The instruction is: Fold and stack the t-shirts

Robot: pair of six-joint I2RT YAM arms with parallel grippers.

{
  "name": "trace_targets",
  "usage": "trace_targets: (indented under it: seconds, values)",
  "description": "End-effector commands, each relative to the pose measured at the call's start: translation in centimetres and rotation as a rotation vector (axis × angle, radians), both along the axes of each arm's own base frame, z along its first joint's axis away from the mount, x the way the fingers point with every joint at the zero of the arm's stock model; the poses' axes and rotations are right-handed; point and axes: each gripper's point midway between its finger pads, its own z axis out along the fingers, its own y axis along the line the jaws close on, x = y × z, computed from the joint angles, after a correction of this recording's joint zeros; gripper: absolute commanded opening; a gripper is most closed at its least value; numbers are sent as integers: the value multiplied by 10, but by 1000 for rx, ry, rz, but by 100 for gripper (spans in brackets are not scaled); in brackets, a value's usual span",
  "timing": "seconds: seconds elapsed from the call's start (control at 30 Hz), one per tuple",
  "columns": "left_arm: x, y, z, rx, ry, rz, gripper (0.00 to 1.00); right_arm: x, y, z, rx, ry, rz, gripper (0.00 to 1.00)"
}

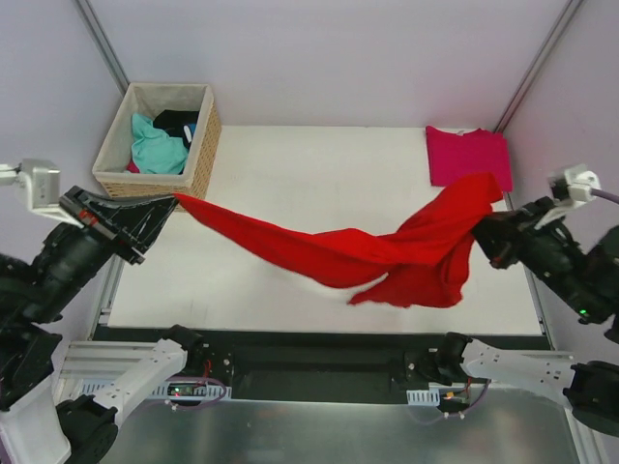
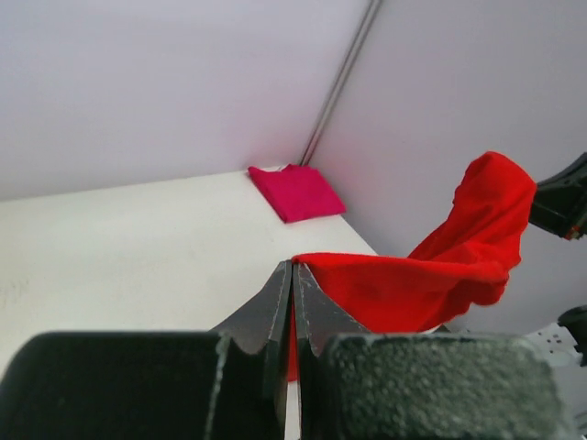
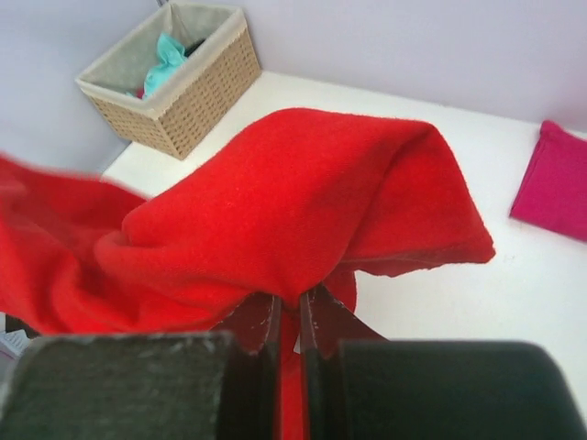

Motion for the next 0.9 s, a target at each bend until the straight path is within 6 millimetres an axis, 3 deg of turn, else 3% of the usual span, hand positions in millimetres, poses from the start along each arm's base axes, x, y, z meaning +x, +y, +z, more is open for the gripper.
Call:
trace_targets:
  seconds: [0.0, 0.13, 0.2, 0.3, 0.33, 0.37, 0.4, 0.43, 0.47, 0.5, 0.53, 0.57, 0.6, 0.63, 0.67, 0.73, 0.77, 0.8, 0.87]
  values:
    - [-22, -1, 28, -5, -109, -56, 0, 2, 4, 34, 4, -86, 29, 1]
    - [-18, 2, 31, -27, -95, -30, 0, 18, 24, 37, -55, -77, 23, 1]
    - [-5, 1, 20, -11, -60, -7, 0, 27, 33, 26, -86, -62, 10, 1]
    - [27, -2, -11, 11, 39, 53, 0, 43, 47, 6, -107, -29, -43, 1]
    - [36, -4, -18, 8, 64, 64, 0, 51, 57, -17, -130, 23, -70, 1]
    - [52, -11, -44, 34, 130, 61, 0, 59, 59, -32, -158, 54, -113, 1]
    - [60, -13, -56, 42, 154, 69, 0, 63, 62, -47, -175, 86, -134, 1]
    - [77, -19, -92, 56, 245, 76, 0, 71, 68, -85, -244, 147, -155, 1]
    - [86, -21, -99, 43, 236, 89, 0, 75, 79, -110, -223, 221, -164, 1]
    - [95, -19, -116, 44, 266, 125, 0, 87, 74, -133, -215, 278, -216, 1]
    - [109, -21, -156, 57, 353, 153, 0, 97, 80, -157, -193, 323, -234, 1]
    - [118, -21, -168, 50, 360, 173, 0, 100, 81, -211, -216, 439, -260, 1]
    - [128, -16, -186, 53, 395, 225, 0, 114, 67, -237, -221, 488, -336, 1]
    - [135, -15, -219, 70, 466, 255, 0, 127, 66, -253, -208, 495, -372, 1]
    - [145, -16, -235, 81, 493, 281, 0, 136, 57, -291, -282, 561, -432, 1]
    - [158, -8, -263, 102, 547, 360, 0, 160, 39, -313, -316, 603, -533, 1]
    - [167, -7, -274, 119, 565, 382, 0, 177, 35, -311, -332, 594, -586, 1]
    - [174, -5, -276, 115, 559, 410, 0, 190, 25, -334, -388, 644, -630, 1]
    - [189, 1, -281, 142, 561, 471, 0, 212, 24, -343, -379, 672, -652, 3]
